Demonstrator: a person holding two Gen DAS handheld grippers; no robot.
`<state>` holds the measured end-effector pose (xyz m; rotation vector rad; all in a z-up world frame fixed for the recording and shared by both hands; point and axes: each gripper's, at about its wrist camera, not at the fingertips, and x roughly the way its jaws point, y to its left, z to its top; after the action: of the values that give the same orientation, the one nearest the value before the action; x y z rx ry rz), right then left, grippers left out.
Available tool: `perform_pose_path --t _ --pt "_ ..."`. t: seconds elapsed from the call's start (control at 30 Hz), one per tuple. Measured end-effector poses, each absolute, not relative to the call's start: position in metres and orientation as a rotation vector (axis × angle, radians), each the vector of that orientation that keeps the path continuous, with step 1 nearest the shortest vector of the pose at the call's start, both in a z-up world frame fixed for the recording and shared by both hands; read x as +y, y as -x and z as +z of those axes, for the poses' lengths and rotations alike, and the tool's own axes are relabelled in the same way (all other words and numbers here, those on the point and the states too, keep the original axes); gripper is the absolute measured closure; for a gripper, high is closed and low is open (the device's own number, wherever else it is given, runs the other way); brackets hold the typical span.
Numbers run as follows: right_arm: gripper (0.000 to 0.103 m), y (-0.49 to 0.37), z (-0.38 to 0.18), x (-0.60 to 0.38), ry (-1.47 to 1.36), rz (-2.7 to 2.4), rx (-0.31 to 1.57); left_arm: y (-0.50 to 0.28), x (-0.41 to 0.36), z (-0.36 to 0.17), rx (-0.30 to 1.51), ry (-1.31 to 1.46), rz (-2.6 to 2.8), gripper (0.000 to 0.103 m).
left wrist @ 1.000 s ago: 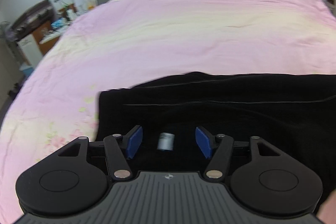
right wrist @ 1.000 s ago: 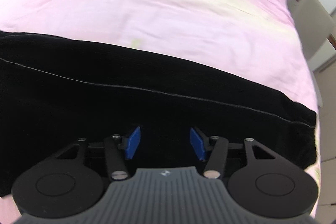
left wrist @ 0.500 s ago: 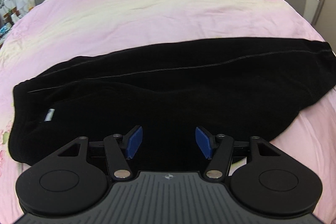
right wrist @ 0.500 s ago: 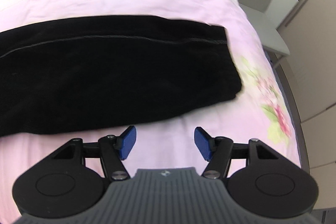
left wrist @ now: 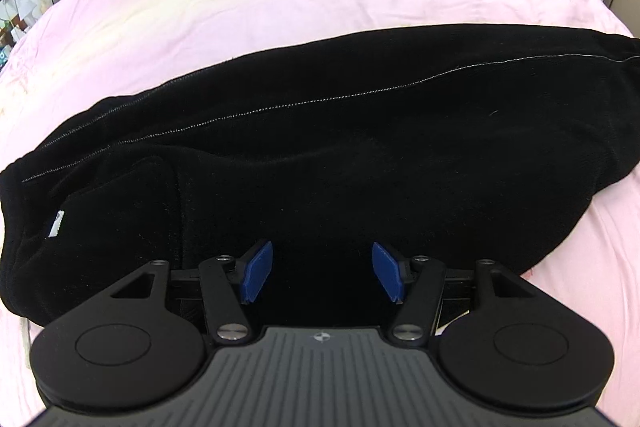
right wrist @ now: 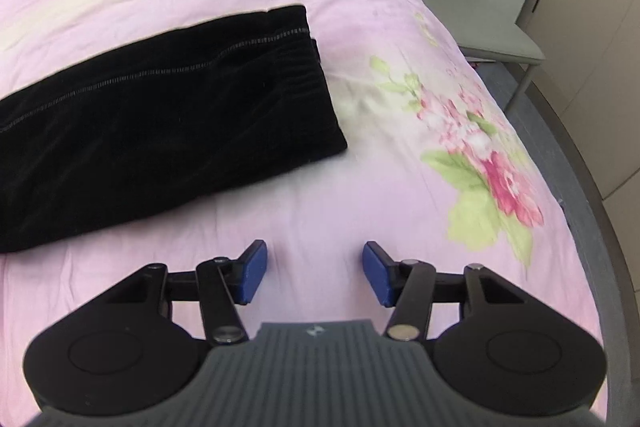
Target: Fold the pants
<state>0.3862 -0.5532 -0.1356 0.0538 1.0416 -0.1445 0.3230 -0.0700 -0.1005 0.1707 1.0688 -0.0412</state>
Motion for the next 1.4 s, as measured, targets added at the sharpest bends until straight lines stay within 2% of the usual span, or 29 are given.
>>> perform_pose_path --t 0.2,0.27,0.3,0.33,0.5,0.57,0.73,0.9,1.03,1.1,1.13,1.23,1.4 --pt "0.054 -0.411 -0.115 -0.586 -0.301 -0.158 0.964 -0.329 -0.064 -0.101 1.053 -0.203 -0.041 0.034" --pt "0.051 -0.413 -0.111 -0.594 -0.408 -0.150 0.937 -0.326 -0.062 -0.100 1.043 -0.218 -0.033 0.034" --pt "0.045 -0.415 -0.112 -0.595 -0.438 -0.149 0.934 -0.325 -0.059 -0.099 1.036 -0.221 -0.029 0.034" --pt "0.044 -0.418 -0.116 -0.594 -0.454 -0.152 0.940 -0.324 -0.056 -0.098 1.032 -0.222 -0.025 0.035" --pt "0.046 -0.433 -0.156 -0.596 -0.556 -0.214 0.979 -0.309 -0.030 -0.080 1.010 -0.155 0.007 0.035" --pt "0.049 -0.437 -0.169 -0.596 -0.602 -0.224 0.952 -0.298 -0.015 -0.073 1.010 -0.103 0.021 0.035" --pt "0.070 -0.443 -0.158 -0.579 -0.519 -0.254 0.929 -0.272 0.003 -0.074 1.053 -0.064 -0.026 0.035" --pt "0.073 -0.440 -0.122 -0.568 -0.423 -0.222 0.890 -0.255 -0.023 -0.112 1.079 -0.143 -0.113 0.035" --pt "0.073 -0.442 -0.111 -0.560 -0.371 -0.227 0.895 -0.262 -0.053 -0.143 0.980 -0.276 -0.076 0.035" --pt "0.073 -0.441 -0.110 -0.556 -0.350 -0.237 0.900 -0.271 -0.060 -0.151 0.943 -0.316 -0.030 0.046" --pt "0.073 -0.441 -0.110 -0.556 -0.342 -0.241 0.903 -0.277 -0.059 -0.150 0.935 -0.304 -0.001 0.064" --pt "0.074 -0.439 -0.104 -0.554 -0.334 -0.250 0.899 -0.284 -0.047 -0.128 0.916 -0.193 0.005 0.087" --pt "0.078 -0.436 -0.075 -0.546 -0.309 -0.278 0.861 -0.286 -0.027 -0.082 0.933 -0.099 0.009 0.091"
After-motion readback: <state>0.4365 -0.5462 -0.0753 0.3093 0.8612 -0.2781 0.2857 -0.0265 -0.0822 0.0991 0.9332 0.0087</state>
